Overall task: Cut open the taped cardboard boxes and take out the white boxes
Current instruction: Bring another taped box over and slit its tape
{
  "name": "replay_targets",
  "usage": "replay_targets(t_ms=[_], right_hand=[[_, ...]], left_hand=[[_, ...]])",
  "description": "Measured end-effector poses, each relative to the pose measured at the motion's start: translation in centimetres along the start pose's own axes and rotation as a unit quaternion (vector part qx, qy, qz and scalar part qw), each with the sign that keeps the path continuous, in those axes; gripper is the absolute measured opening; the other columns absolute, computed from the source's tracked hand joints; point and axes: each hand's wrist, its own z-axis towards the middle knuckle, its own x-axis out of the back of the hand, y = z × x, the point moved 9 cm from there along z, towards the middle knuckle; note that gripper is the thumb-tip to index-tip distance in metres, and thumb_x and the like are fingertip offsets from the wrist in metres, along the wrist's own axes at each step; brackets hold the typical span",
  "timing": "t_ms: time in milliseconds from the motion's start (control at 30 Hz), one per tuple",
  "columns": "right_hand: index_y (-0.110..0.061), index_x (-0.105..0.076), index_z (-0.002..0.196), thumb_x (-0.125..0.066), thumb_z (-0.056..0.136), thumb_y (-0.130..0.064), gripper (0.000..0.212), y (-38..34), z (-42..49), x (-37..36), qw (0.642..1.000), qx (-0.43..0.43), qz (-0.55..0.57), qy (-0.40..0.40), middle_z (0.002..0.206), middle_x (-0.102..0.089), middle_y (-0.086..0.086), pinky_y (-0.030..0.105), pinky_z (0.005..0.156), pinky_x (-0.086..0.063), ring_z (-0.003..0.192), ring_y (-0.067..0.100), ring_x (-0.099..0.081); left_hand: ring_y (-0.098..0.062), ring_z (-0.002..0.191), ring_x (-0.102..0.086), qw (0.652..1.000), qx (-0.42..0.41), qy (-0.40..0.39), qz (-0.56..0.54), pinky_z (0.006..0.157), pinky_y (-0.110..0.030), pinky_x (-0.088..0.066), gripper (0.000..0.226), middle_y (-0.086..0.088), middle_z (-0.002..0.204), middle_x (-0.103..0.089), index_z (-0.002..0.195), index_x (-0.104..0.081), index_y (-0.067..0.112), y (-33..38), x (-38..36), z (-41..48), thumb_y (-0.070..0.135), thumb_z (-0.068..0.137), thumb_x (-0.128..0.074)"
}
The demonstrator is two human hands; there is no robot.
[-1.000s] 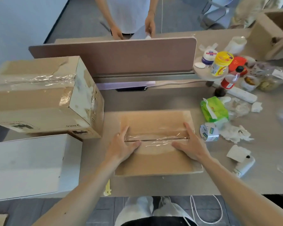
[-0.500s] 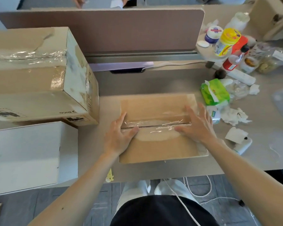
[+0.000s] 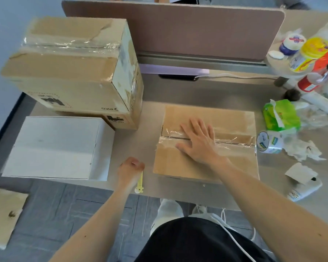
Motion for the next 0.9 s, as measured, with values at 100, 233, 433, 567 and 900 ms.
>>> replay_targets(t_ms=[100, 233, 433, 567, 900], right_hand=[[-0.039, -0.021, 0.153, -0.050, 0.089, -0.066, 0.076, 0.2, 0.2, -0.1, 1.000, -0.001, -0.006, -0.013, 0.165, 0.002, -0.005, 0.045, 0.119, 0.009, 0.151, 0.020, 0.011], [-0.040, -0.021, 0.153, -0.048, 0.088, -0.069, 0.077, 0.2, 0.1, -0.2, 1.000, -0.001, -0.012, -0.013, 0.165, 0.002, -0.005, 0.044, 0.119, 0.010, 0.151, 0.020, 0.010], [-0.040, -0.021, 0.153, -0.033, 0.077, -0.074, 0.084, 0.2, 0.1, -0.1, 1.000, -0.001, -0.010, -0.010, 0.165, 0.002, -0.006, 0.045, 0.118, 0.010, 0.151, 0.020, 0.010], [-0.041, -0.020, 0.153, -0.039, 0.082, -0.074, 0.081, 0.2, 0.1, -0.2, 1.000, -0.001, -0.013, -0.011, 0.165, 0.003, -0.006, 0.046, 0.119, 0.010, 0.151, 0.020, 0.011], [-0.036, -0.054, 0.136, -0.066, 0.085, -0.051, 0.055, 0.0, 0.8, 1.4, 0.996, -0.050, 0.078, 0.008, 0.157, -0.029, -0.007, 0.044, 0.120, -0.008, 0.148, 0.019, -0.015]], left_hand=[[-0.021, 0.095, -0.061, 0.998, 0.004, -0.025, 0.065, 0.073, -0.028, -0.041, 0.033, 0.001, 0.101, -0.065, 0.106, -0.060, 0.018, -1.8, -1.5, 0.9, 0.042, 0.086, -0.070], [-0.025, 0.099, -0.062, 0.994, 0.028, -0.035, 0.103, 0.075, -0.028, -0.043, 0.046, -0.006, 0.100, -0.065, 0.102, -0.065, 0.009, -3.5, -2.7, 1.7, 0.048, 0.080, -0.076], [-0.027, 0.091, -0.065, 0.991, 0.053, -0.033, 0.119, 0.073, -0.032, -0.049, 0.027, -0.004, 0.084, -0.065, 0.078, -0.068, 0.014, -4.6, -3.3, 1.7, 0.040, 0.081, -0.076], [-0.024, 0.081, -0.065, 0.995, 0.071, -0.024, 0.067, 0.059, -0.027, -0.040, 0.025, -0.002, 0.072, -0.064, 0.079, -0.073, 0.009, -4.9, -3.1, 1.9, 0.033, 0.079, -0.080], [-0.008, 0.070, -0.064, 0.973, -0.079, 0.066, -0.208, 0.070, -0.022, -0.052, 0.013, 0.003, 0.078, -0.070, 0.091, -0.074, 0.015, 9.5, 5.3, -0.1, 0.016, 0.081, -0.082]])
